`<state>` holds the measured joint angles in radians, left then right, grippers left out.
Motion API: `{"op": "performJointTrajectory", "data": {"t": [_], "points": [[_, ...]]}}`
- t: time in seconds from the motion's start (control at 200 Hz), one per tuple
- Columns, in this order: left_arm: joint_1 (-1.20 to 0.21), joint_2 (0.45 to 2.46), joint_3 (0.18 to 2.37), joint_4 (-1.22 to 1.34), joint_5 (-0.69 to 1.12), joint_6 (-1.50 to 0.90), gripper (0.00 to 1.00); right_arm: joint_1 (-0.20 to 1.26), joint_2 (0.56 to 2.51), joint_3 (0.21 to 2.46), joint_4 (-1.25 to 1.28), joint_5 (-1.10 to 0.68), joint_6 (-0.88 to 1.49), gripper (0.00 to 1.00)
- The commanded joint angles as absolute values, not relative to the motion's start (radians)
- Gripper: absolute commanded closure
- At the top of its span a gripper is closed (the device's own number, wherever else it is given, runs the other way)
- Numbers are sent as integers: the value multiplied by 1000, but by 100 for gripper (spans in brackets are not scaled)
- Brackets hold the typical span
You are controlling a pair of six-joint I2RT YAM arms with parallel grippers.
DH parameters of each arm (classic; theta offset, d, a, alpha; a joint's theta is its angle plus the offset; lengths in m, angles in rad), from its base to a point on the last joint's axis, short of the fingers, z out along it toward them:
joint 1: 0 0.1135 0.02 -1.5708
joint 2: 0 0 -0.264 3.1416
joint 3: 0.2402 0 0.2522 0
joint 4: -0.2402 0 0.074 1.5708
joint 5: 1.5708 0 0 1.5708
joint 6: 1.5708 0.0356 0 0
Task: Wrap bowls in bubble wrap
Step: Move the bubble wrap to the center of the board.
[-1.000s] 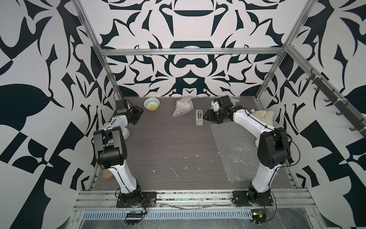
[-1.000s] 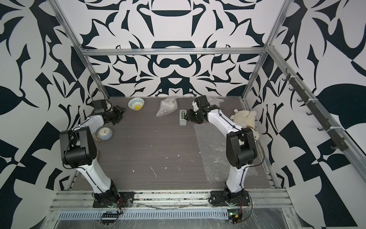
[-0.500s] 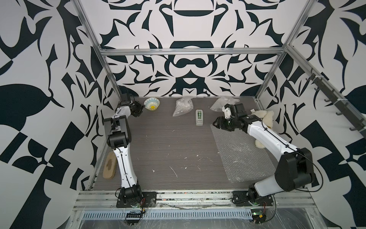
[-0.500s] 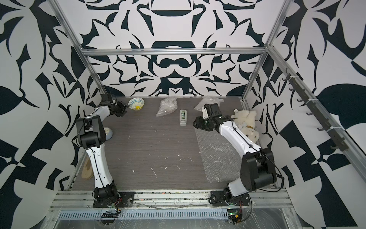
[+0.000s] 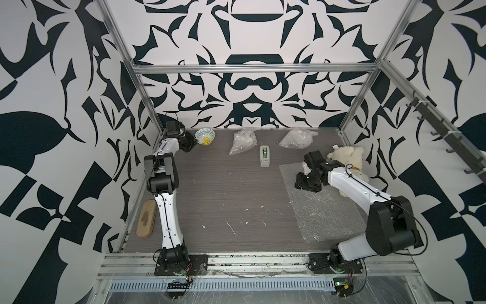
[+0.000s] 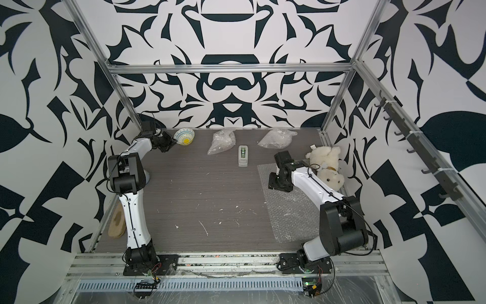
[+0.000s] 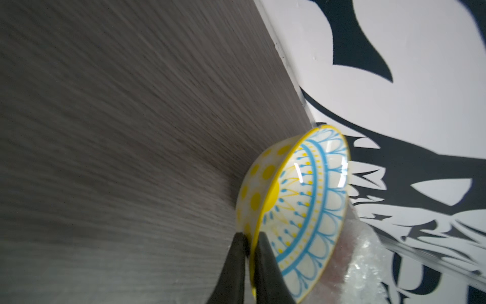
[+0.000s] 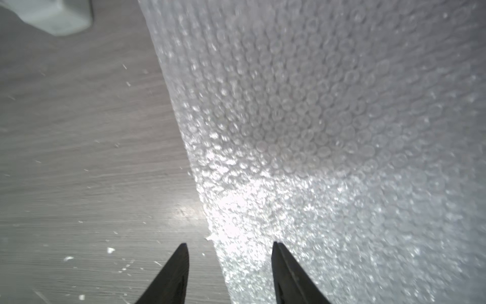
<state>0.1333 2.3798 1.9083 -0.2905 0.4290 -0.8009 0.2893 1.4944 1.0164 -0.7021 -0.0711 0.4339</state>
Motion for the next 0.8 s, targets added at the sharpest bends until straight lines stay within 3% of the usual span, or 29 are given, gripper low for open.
{"op": "performJointTrajectory", "data": {"t": [0.0,0.315,0.38,0.57,0.795], "points": [[138,2384,1885,-271,462,-794,96,340,1548,1032,-761,12,429,46],[137,2223,1740,-232,451,-750,100,439,1721,1063,-731,44,423,48],[138,2171,1690,-215,450,-749,100,460,1754,1067,-724,60,427,55],[132,2003,1523,-151,453,-748,100,512,1803,1060,-707,60,437,92],[111,1837,1334,-124,467,-738,100,604,1781,1080,-642,-87,510,95]]}}
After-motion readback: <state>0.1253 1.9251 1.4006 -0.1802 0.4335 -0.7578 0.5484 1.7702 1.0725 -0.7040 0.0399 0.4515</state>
